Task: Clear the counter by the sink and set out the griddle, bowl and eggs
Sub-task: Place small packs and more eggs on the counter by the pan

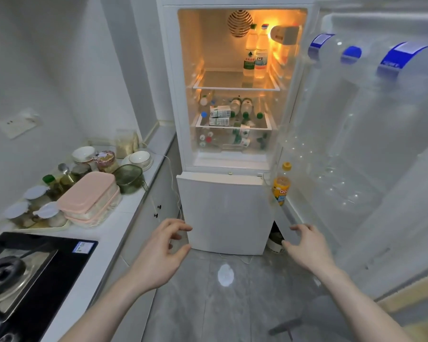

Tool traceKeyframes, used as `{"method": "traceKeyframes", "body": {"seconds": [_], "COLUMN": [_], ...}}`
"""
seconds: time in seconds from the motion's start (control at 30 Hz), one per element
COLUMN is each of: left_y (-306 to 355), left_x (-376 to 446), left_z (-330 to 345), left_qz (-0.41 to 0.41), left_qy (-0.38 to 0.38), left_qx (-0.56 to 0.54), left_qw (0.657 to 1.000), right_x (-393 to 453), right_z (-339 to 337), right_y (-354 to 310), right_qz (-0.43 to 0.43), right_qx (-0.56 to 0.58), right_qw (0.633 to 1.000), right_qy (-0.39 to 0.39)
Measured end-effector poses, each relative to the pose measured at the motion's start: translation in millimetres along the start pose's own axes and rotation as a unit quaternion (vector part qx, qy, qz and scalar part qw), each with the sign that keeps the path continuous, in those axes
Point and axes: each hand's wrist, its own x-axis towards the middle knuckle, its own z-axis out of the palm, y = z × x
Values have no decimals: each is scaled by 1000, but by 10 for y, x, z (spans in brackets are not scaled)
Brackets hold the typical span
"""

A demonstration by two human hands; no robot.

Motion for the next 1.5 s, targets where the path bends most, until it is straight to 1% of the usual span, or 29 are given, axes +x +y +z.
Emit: {"method": "traceKeyframes", "body": {"seconds": [0.03,0.13,0.17,0.33,0.43,0.57,0.7,0.87,0.97,1.1,1.27,1.4,1.5], "left_y": [-25,-79,-106,-254,-396,-571,-741,-1032,-1188,-1361,-1551,-1623,-1642], "left_x": [2,25,43,78,79,85,56,-20,-76,-161,-208,-175,-109], "left_z": [-22,-85,-111,-267,-402,-592,-825,-1140,-1378,-1681,-1956,-2082,-2130], "left_qz": [-2,-2,-3,-3,-6,-8,-11,-22,-28,-35,-44,-46,-48], "left_qy": [3,5,3,-3,-10,-10,-2,15,31,50,81,96,101], "left_qx": [4,14,15,14,11,4,1,-4,-5,-4,0,3,9], "left_qw": [1000,1000,1000,1000,1000,1000,1000,1000,999,998,996,994,994], "right_x": [49,128,134,122,83,42,-47,-192,-341,-526,-537,-286,-57], "right_z": [-24,44,116,377,461,641,785,909,895,799,707,633,603], "right_y": [25,91,86,-135,-415,-775,-1291,-2212,-2739,-3241,-3558,-3695,-3793], "right_qz": [16,65,70,90,87,69,26,-102,-175,-251,-284,-267,-269], "right_qx": [-7,-55,-72,-132,-138,-135,-124,-79,-61,-63,-56,-63,-29], "right_qw": [1000,990,988,977,974,974,979,984,978,964,957,962,963], "right_qy": [-16,-108,-121,-138,-160,-168,-162,-119,-93,-53,-11,7,6]}}
